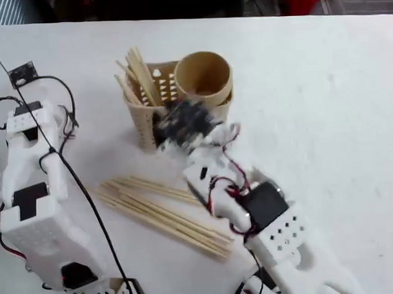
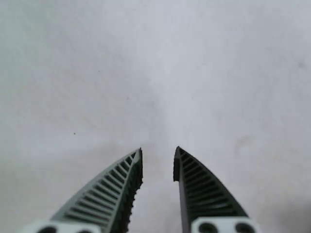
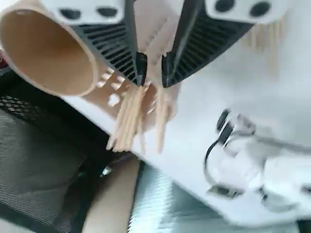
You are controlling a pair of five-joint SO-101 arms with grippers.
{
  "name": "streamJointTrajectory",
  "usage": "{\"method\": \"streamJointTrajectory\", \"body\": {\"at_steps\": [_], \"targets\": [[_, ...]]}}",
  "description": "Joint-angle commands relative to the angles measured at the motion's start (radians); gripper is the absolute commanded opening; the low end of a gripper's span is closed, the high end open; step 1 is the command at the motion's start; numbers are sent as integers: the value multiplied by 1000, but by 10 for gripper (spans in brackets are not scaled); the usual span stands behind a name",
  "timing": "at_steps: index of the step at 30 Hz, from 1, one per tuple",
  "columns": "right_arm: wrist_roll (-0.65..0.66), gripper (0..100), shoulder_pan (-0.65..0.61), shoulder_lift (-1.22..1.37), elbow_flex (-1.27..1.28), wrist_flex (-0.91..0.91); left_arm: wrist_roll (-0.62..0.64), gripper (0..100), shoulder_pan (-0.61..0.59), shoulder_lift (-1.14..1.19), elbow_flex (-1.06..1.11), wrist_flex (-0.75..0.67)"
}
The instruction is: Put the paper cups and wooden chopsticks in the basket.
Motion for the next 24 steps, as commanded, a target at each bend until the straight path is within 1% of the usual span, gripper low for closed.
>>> {"method": "streamJointTrajectory", "body": {"at_steps": [1, 3, 5, 8, 11, 14, 17, 21, 24], "targets": [[104, 57, -41, 28, -11, 205, -11, 124, 12, -5, -8, -14], [138, 74, -41, 99, -6, 259, -11, 124, 12, -5, -8, -14], [195, 118, -47, 182, 9, 291, -11, 124, 12, -5, -6, -14], [256, 167, -53, 315, 48, 291, -11, 124, 12, -5, -6, -14], [301, 153, -50, 432, 106, 208, -11, 124, 12, -5, -6, -14], [301, 142, -27, 541, 157, 76, -11, 124, 12, -5, -6, -9], [304, 142, 4, 636, 181, -18, -11, 124, 12, -5, -6, -8], [308, 142, 45, 720, 178, -74, -11, 124, 12, -5, -6, -9], [308, 142, 53, 742, 178, -99, -11, 124, 12, -5, -6, -11]]}}
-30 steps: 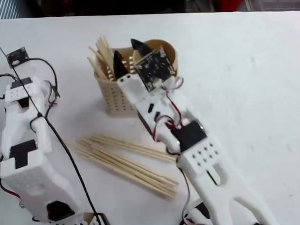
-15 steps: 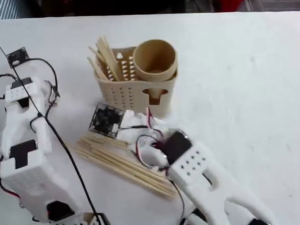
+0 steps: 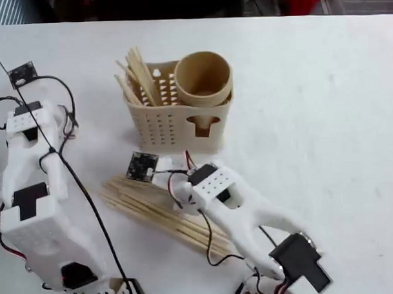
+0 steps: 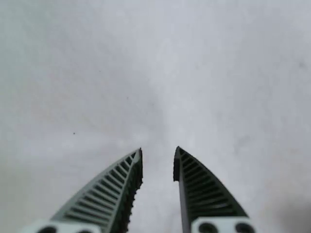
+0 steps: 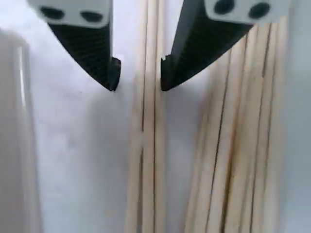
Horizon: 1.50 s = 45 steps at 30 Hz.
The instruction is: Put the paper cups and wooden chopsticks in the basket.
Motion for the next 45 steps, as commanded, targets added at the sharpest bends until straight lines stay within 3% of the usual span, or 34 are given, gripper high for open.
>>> {"method": "streamJointTrajectory", "body": {"at_steps": [1, 7, 11, 17, 29, 45], "targets": [[11, 142, 21, 8, -5, -31, -11, 124, 12, -5, -6, -11], [11, 133, 22, 7, -5, -33, -11, 124, 12, -5, -6, -12], [11, 8, 21, 7, -5, -27, -11, 124, 12, -5, -6, -12], [3, 17, 15, -28, -5, -5, -11, 124, 12, -5, -6, -12], [-84, 16, 15, -406, 5, 216, -11, 124, 13, -5, -6, -14], [-146, 16, 13, -914, 140, 223, -12, 124, 13, -5, -6, -14]]}}
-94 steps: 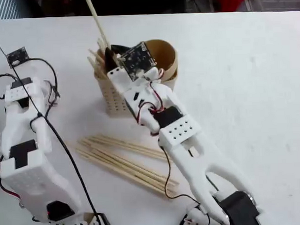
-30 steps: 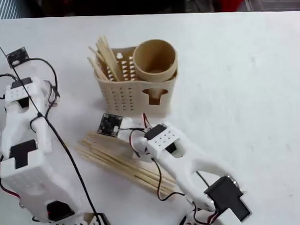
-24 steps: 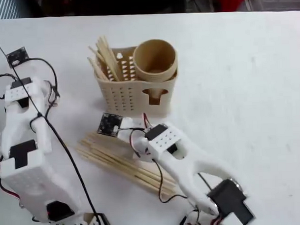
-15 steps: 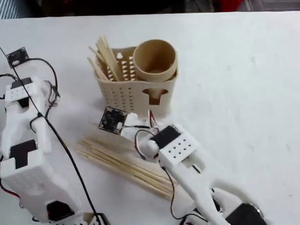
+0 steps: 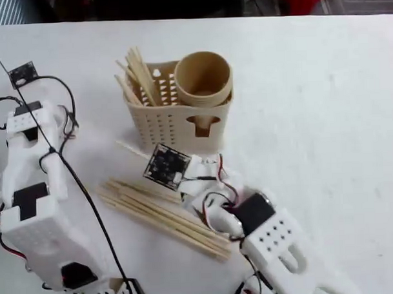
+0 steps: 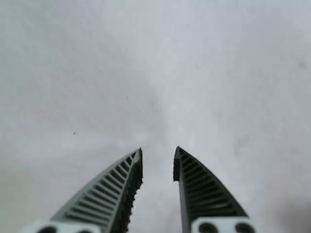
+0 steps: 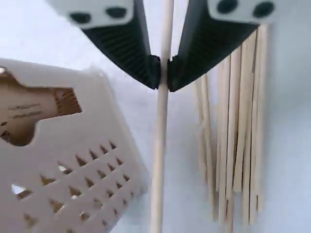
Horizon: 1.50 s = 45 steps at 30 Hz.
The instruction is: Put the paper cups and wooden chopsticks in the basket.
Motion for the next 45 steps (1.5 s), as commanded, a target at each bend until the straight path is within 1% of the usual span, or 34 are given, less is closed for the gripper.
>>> {"method": "streamJointTrajectory", "body": {"at_steps": [1, 3, 6, 9, 12, 16, 23, 29, 32, 35, 40, 42, 45], "targets": [[-9, 16, 4, -125, -11, 2, -12, 124, 13, -5, -6, -14], [-35, 16, 4, -165, -60, 2, -12, 124, 13, -5, -6, -14], [-146, 16, 4, -177, -204, -42, -12, 124, 13, -5, -6, -14], [-244, 17, 4, -134, -345, -177, -12, 124, 13, -5, -5, -14], [-321, 17, 4, -28, -442, -367, -12, 124, 13, -5, -5, -14], [-331, 18, 5, 168, -543, -611, -12, 124, 13, -5, -5, -14], [-333, 18, 7, 483, -683, -842, -12, 124, 13, -5, -5, -14], [-341, 18, 39, 624, -644, -906, -12, 124, 16, -5, -5, -14], [-341, 18, 65, 627, -578, -957, -12, 124, 22, -5, -5, -14], [-341, 22, 76, 608, -523, -964, -12, 124, 22, -5, -5, -14], [-341, 145, 76, 596, -491, -964, -12, 124, 22, -5, -5, -14], [-341, 155, 76, 591, -491, -963, -12, 124, 22, -5, -5, -14], [-341, 134, 74, 567, -493, -937, -12, 124, 22, -5, -5, -14]]}}
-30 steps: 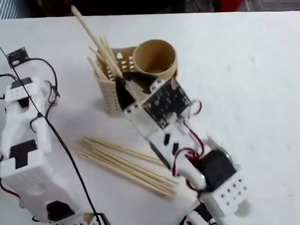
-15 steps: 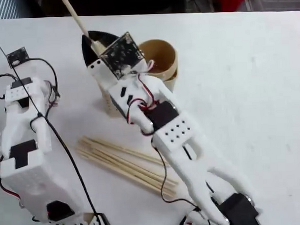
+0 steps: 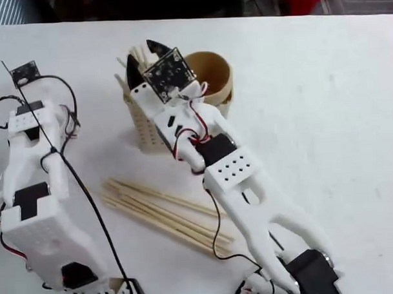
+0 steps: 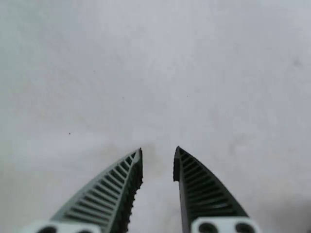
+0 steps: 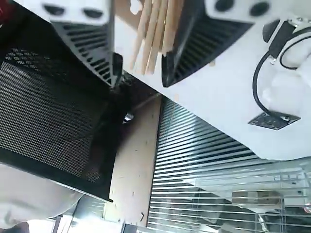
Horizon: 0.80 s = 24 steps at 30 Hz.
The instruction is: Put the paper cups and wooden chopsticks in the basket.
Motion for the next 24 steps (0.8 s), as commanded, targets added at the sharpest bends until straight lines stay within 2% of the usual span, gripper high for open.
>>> {"method": "streamJointTrajectory", "body": {"at_steps": [1, 5, 10, 12, 15, 19, 24], "targets": [[-3, 121, 5, -84, -12, 28, -12, 124, 12, -5, -5, -14], [-2, 58, -12, -186, -11, 243, -12, 124, 12, -5, -5, -14], [5, 33, -53, -375, -11, 730, -12, 124, 12, -5, -5, -14], [80, 43, -73, -430, -11, 931, -12, 124, 10, -5, -5, -14], [207, 101, -97, -426, 2, 1138, -12, 124, 10, -5, -5, -14], [256, 193, -99, -329, 74, 1198, -12, 124, 8, -5, -6, -14], [339, 173, -114, -174, 210, 1058, -12, 124, 7, -5, -6, -14]]}}
